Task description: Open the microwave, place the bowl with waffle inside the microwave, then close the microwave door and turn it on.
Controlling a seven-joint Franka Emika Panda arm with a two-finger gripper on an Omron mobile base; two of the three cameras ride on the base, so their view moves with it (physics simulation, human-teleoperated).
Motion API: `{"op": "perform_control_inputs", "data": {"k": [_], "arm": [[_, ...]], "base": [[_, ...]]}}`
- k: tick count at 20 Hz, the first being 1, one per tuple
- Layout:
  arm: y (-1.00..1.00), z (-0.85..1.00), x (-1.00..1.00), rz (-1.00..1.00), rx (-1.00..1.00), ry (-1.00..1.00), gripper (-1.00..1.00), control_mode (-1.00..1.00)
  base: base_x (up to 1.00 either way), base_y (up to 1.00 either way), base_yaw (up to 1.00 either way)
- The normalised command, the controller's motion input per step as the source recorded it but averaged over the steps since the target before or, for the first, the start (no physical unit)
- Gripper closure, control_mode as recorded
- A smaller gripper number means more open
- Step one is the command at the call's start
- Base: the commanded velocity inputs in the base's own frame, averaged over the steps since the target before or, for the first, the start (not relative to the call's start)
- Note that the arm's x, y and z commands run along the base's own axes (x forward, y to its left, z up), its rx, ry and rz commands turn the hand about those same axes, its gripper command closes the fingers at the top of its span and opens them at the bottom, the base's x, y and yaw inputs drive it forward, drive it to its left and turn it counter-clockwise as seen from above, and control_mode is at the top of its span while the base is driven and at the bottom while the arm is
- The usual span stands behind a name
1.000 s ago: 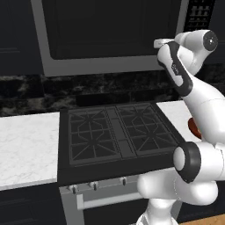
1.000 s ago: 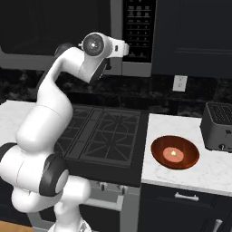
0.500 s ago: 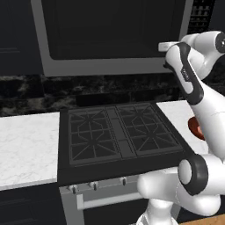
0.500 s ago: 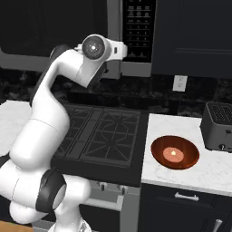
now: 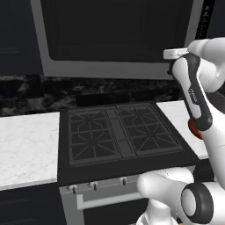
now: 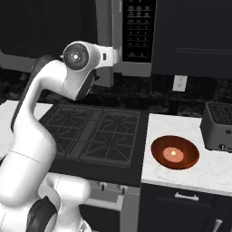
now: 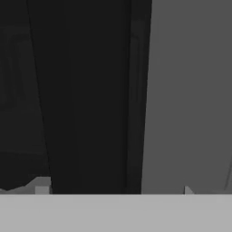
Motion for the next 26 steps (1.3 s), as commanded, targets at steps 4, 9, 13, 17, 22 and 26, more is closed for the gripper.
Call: {"op": "perform_control_inputs", "data": {"k": [4,9,13,17,22,26], "arm": [[0.34,0.31,-0.91,0.02,-0.08,0.00,1.00,-1.00],[0.37,0.30,-0.90,0.02,-0.09,0.00,1.00,-1.00],[0.37,0.44,-0.76,0.01,-0.09,0.00,-1.00,-1.00],[0.07,0.62,-0.68,0.04,-0.06,0.00,-1.00,-1.00],[-0.10,0.78,-0.72,0.09,0.00,-0.01,-1.00,-1.00],[-0.29,0.92,-0.79,0.09,0.00,-0.02,-1.00,-1.00]], "base": [[0.00,0.00,0.00],[0.00,0.00,0.00],[0.00,0.00,0.00],[0.00,0.00,0.00],[0.00,0.00,0.00],[0.00,0.00,0.00]]}}
